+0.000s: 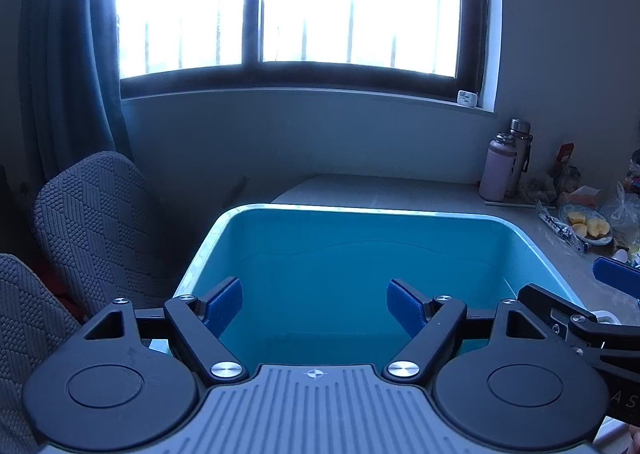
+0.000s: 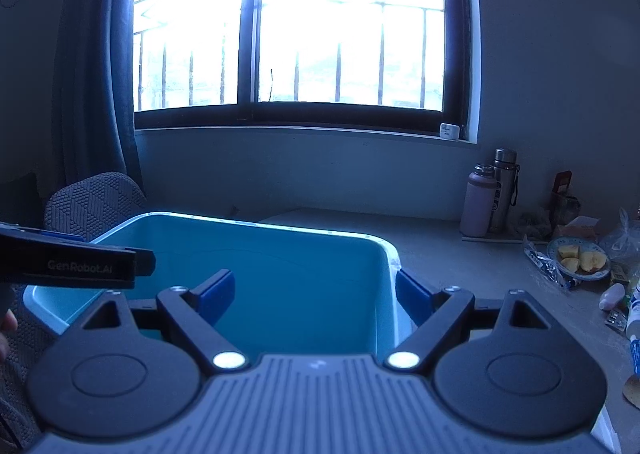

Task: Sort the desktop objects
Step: 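Withdraw both grippers from the bin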

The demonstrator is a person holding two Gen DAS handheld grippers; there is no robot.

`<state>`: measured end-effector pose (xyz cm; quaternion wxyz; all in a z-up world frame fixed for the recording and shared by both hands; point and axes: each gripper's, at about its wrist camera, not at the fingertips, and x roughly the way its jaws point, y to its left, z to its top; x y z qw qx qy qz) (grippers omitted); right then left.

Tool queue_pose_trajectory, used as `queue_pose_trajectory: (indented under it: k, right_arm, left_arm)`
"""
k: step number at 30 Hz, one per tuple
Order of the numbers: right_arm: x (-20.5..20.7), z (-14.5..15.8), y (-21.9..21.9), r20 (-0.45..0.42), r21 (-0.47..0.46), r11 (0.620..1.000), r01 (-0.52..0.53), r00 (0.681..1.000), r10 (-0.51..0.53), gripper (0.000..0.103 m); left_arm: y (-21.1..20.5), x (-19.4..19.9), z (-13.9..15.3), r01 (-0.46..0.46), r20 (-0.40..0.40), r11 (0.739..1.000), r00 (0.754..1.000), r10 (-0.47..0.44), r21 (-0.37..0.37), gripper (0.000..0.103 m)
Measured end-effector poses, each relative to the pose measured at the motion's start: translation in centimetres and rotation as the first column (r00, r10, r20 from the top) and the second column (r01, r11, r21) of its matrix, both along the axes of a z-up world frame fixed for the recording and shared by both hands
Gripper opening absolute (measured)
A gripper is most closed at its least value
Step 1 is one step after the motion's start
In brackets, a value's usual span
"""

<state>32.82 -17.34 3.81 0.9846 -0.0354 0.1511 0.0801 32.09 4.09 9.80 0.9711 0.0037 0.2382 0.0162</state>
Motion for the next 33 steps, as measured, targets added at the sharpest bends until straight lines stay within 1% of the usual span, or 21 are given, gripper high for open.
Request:
queue_pose_trajectory:
  k: [7, 10, 13, 19, 25, 29, 33]
  right_arm:
    - [-4.3, -0.5, -0.6, -0.016, 0.013, 0.999, 0.048, 0.999, -0.047, 0.088]
    - [-6.5, -1.1, -1.0, -0.027, 0.014, 0.996, 0.083, 0.996, -0.083, 0.089]
    - [-8.6, -1.8, -1.3, -0.047, 0.025, 0.994, 0.108, 0.993, -0.107, 0.09]
    - [-13.0, -3.7, -1.6, -0.077, 0.032, 0.99, 0.14, 0.988, -0.138, 0.094]
    - [-16.8, -5.5, -2.1, -0.124, 0.019, 0.986, 0.165, 0.979, -0.161, 0.094]
    - [-19.1, -6.3, -2.6, -0.133, -0.002, 0.984, 0.181, 0.975, -0.179, 0.094]
    - [-21.1, -7.1, -3.4, -0.145, -0.017, 0.979, 0.203, 0.968, -0.204, 0.094]
  left_arm:
    - [0.2, -5.0, -0.6, 0.024, 0.013, 0.999, 1.0, -0.023, -0.021, 0.081]
    - [0.6, -7.8, -1.3, 0.034, 0.002, 0.999, 0.999, -0.034, -0.018, 0.081]
    - [1.6, -10.6, -2.2, 0.046, -0.004, 0.998, 0.999, -0.046, -0.032, 0.081]
    - [2.7, -16.2, -4.1, 0.048, 0.011, 0.998, 0.999, -0.047, -0.049, 0.081]
    - [1.8, -21.1, -6.9, 0.078, 0.03, 0.996, 0.997, -0.077, -0.04, 0.081]
    - [0.5, -22.9, -8.6, 0.107, 0.007, 0.994, 0.994, -0.107, -0.034, 0.081]
    - [-0.5, -24.3, -10.2, 0.125, -0.009, 0.991, 0.992, -0.125, -0.047, 0.081]
